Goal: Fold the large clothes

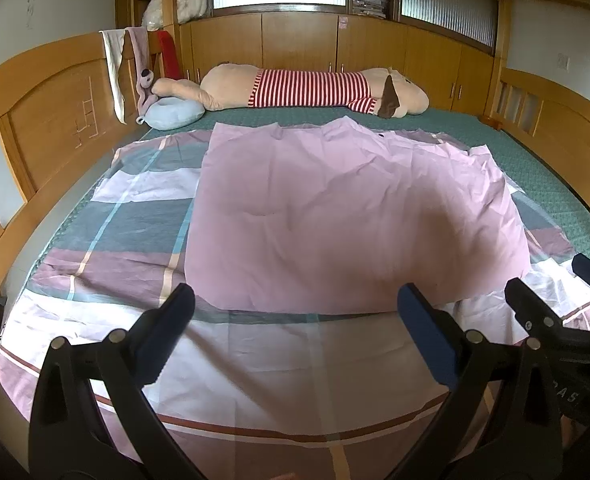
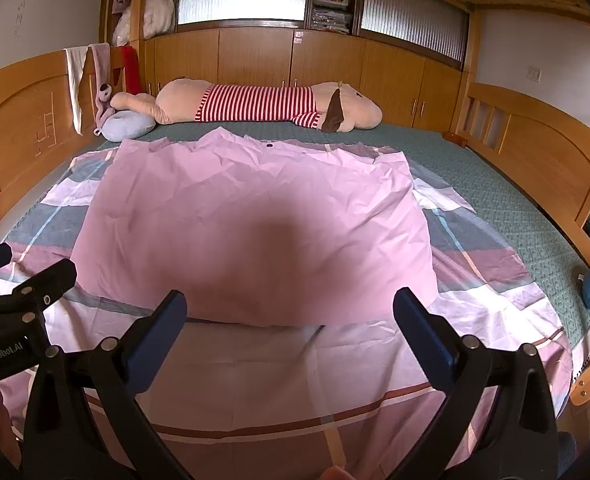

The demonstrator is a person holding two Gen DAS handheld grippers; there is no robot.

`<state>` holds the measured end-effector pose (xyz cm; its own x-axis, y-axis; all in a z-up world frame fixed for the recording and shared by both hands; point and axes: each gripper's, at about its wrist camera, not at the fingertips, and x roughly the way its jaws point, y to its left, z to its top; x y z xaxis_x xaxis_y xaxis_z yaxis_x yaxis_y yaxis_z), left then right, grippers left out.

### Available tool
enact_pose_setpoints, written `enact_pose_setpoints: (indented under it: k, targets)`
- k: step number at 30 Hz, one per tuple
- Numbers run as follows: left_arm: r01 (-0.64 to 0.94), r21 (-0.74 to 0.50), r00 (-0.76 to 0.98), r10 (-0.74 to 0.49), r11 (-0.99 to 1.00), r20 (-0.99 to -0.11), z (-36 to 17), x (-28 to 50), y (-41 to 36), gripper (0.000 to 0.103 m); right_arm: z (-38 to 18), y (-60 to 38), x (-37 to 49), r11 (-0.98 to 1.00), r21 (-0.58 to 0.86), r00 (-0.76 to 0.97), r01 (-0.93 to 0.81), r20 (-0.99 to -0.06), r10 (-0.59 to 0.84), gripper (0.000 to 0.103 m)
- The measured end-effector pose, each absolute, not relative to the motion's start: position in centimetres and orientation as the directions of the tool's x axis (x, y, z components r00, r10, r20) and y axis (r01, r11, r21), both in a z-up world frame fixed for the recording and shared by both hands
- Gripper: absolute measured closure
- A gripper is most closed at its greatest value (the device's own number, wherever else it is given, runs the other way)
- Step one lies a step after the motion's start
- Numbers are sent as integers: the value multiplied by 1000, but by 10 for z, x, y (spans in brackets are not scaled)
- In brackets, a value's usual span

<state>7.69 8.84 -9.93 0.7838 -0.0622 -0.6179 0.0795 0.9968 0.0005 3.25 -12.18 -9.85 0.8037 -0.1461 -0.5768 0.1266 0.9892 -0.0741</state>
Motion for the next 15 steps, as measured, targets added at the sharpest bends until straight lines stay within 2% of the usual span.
enact_pose_setpoints:
  k: [15]
  targets:
    - [95,-5,757,-76,995,-649,-109,85,90,2,-104,-124,35,989,-75,794,125,-590,-145,1]
